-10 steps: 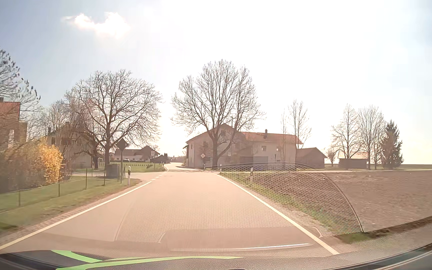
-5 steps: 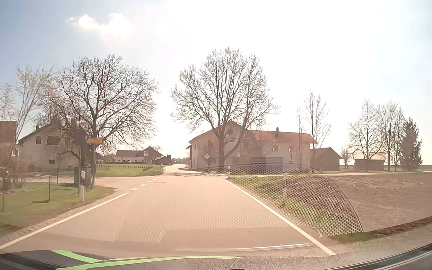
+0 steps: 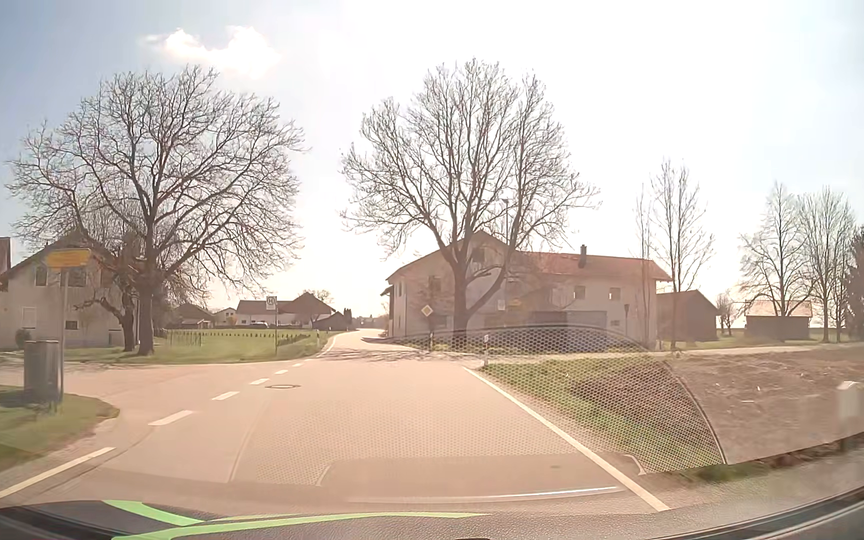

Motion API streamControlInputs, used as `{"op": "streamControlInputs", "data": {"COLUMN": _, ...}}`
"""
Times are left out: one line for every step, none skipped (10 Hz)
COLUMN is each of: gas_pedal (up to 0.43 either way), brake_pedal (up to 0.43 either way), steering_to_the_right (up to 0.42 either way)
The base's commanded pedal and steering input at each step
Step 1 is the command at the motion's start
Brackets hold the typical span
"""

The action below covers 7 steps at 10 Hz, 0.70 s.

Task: Follow the waypoints while adhering to traffic rules and regulations

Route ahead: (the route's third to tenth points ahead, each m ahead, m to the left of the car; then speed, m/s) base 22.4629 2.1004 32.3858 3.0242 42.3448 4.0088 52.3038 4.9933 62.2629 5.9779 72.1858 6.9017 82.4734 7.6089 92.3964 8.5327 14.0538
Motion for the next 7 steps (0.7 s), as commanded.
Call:
{"op": "streamControlInputs", "data": {"gas_pedal": 0.15, "brake_pedal": 0.0, "steering_to_the_right": -0.02}}
{"op": "streamControlInputs", "data": {"gas_pedal": 0.15, "brake_pedal": 0.0, "steering_to_the_right": -0.02}}
{"op": "streamControlInputs", "data": {"gas_pedal": 0.138, "brake_pedal": 0.0, "steering_to_the_right": -0.02}}
{"op": "streamControlInputs", "data": {"gas_pedal": 0.138, "brake_pedal": 0.0, "steering_to_the_right": -0.021}}
{"op": "streamControlInputs", "data": {"gas_pedal": 0.138, "brake_pedal": 0.0, "steering_to_the_right": -0.021}}
{"op": "streamControlInputs", "data": {"gas_pedal": 0.138, "brake_pedal": 0.0, "steering_to_the_right": -0.021}}
{"op": "streamControlInputs", "data": {"gas_pedal": 0.138, "brake_pedal": 0.0, "steering_to_the_right": -0.021}}
